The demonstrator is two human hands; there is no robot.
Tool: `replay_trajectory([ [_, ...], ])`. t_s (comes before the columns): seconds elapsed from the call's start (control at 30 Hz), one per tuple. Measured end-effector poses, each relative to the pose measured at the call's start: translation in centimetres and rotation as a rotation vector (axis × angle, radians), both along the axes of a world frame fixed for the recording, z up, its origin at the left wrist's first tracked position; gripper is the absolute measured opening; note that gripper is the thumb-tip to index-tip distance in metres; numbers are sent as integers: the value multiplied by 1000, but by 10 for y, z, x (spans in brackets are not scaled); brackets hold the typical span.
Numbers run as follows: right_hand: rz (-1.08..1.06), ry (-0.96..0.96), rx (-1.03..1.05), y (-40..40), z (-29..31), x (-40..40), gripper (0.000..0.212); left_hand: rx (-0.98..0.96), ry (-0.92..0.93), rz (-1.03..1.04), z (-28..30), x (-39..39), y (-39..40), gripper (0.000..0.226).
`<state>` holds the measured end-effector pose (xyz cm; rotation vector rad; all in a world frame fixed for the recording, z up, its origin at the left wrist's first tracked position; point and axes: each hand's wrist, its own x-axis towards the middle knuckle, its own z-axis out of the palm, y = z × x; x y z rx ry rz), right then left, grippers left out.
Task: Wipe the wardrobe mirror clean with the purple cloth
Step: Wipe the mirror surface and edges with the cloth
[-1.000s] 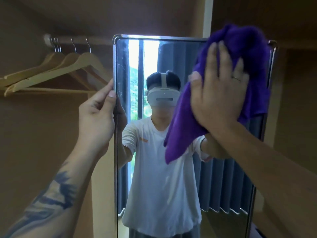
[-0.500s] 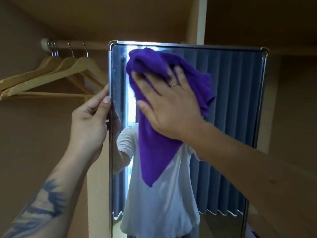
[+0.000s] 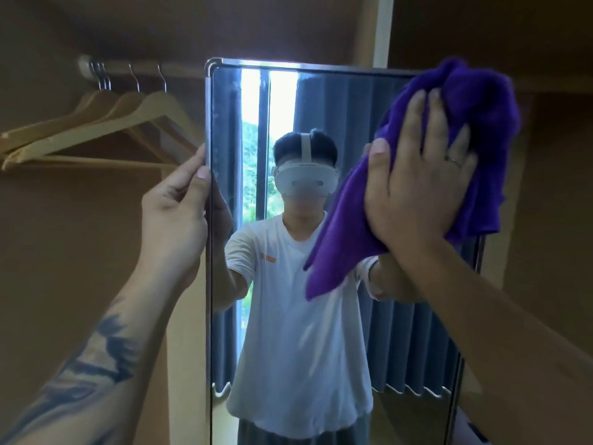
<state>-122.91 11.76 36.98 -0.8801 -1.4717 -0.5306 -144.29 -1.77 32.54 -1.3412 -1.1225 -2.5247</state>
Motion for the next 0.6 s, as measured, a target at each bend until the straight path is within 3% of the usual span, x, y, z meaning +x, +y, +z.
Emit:
replay_trajectory([
  [0.1,45,-124,83,-25,5,-39,69,-27,-18,-45,-1,-1,-1,33],
  [0.3,207,-620,369,-60,6,-101,74,-83,-9,-137,5,6,-13,35],
  [0.43,208,-852,469,-43,-17,-76,71,-88,-7,-159,2,1,-13,30],
  [0.6,248,-1288,578,-19,-73,-30,68,-109,-7,-189,2,-3,-17,37],
])
